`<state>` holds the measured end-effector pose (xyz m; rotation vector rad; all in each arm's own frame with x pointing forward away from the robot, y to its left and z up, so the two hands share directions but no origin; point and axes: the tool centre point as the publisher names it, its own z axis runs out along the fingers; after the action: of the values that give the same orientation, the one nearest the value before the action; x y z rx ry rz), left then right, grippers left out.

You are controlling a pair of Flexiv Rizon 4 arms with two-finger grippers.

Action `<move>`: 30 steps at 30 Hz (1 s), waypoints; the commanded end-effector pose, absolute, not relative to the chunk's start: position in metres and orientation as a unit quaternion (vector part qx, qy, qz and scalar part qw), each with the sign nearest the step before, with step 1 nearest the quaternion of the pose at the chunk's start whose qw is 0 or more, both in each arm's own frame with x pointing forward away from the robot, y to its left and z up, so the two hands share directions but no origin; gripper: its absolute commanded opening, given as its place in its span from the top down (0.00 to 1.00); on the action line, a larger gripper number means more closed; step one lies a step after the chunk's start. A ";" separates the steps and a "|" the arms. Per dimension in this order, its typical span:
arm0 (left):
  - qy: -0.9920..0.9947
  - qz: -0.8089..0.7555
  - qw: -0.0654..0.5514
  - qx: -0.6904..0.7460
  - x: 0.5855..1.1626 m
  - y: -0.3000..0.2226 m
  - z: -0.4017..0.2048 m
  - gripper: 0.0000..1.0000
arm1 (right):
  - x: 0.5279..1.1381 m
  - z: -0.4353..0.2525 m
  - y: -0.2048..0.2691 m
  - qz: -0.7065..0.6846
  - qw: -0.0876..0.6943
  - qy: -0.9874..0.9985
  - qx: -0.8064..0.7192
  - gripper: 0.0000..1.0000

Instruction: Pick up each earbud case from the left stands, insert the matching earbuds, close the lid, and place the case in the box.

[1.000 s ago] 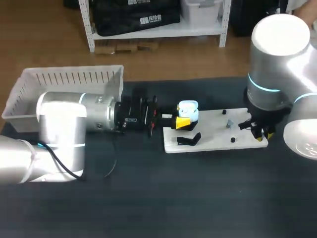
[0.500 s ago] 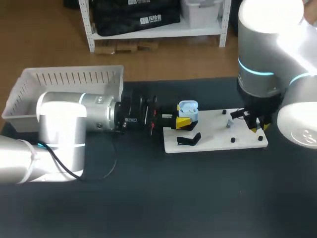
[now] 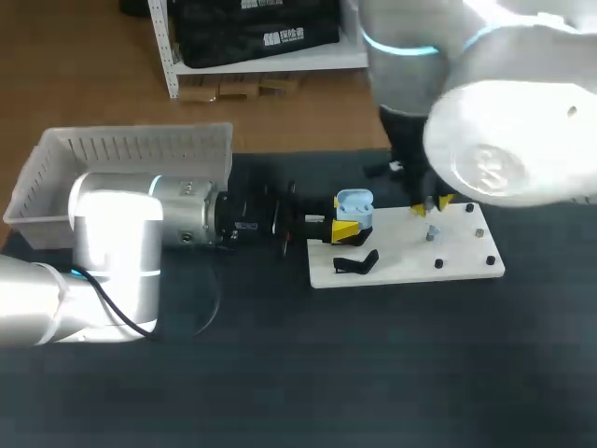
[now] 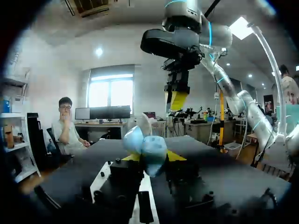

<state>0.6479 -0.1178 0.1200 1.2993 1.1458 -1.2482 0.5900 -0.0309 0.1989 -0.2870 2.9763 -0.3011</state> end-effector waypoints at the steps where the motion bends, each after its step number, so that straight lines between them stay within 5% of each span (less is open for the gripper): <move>1: 0.471 -0.510 0.485 0.532 0.646 -0.119 0.120 1.00 | 0.590 0.218 0.004 -0.120 0.039 0.987 -0.096 1.00; 19: 0.471 -0.510 0.485 0.532 0.646 -0.119 0.120 1.00 | 0.590 0.215 0.016 -0.117 0.025 0.988 -0.097 1.00; 30: 0.471 -0.510 0.485 0.532 0.646 -0.119 0.120 1.00 | 0.609 0.212 0.033 -0.117 0.024 0.991 0.067 1.00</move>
<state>0.6479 -0.1179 0.1201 1.2993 1.1458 -1.2482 0.6014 0.0266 0.2111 0.1449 3.0402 -0.3557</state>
